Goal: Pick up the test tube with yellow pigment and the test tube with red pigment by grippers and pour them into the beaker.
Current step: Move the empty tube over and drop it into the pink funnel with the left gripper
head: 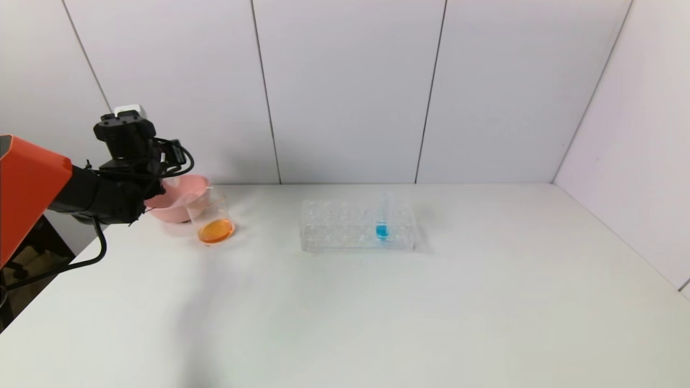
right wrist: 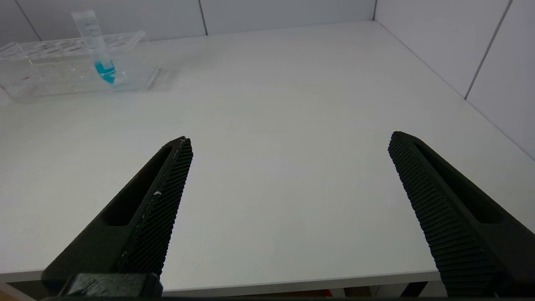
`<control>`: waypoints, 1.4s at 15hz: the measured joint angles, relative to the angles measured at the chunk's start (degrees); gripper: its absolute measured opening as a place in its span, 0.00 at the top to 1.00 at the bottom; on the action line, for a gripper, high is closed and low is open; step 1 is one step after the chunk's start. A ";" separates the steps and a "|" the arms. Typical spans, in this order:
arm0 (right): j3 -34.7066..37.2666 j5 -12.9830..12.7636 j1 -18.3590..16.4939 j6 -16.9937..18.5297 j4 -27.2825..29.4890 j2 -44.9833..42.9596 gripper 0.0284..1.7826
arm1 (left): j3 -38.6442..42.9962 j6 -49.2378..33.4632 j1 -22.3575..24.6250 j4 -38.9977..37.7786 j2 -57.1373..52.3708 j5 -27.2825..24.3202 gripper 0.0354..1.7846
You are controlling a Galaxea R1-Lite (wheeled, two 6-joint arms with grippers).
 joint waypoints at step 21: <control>0.00 0.02 0.00 0.02 0.00 0.00 0.04 | -4.96 3.06 0.02 0.52 2.33 3.39 0.65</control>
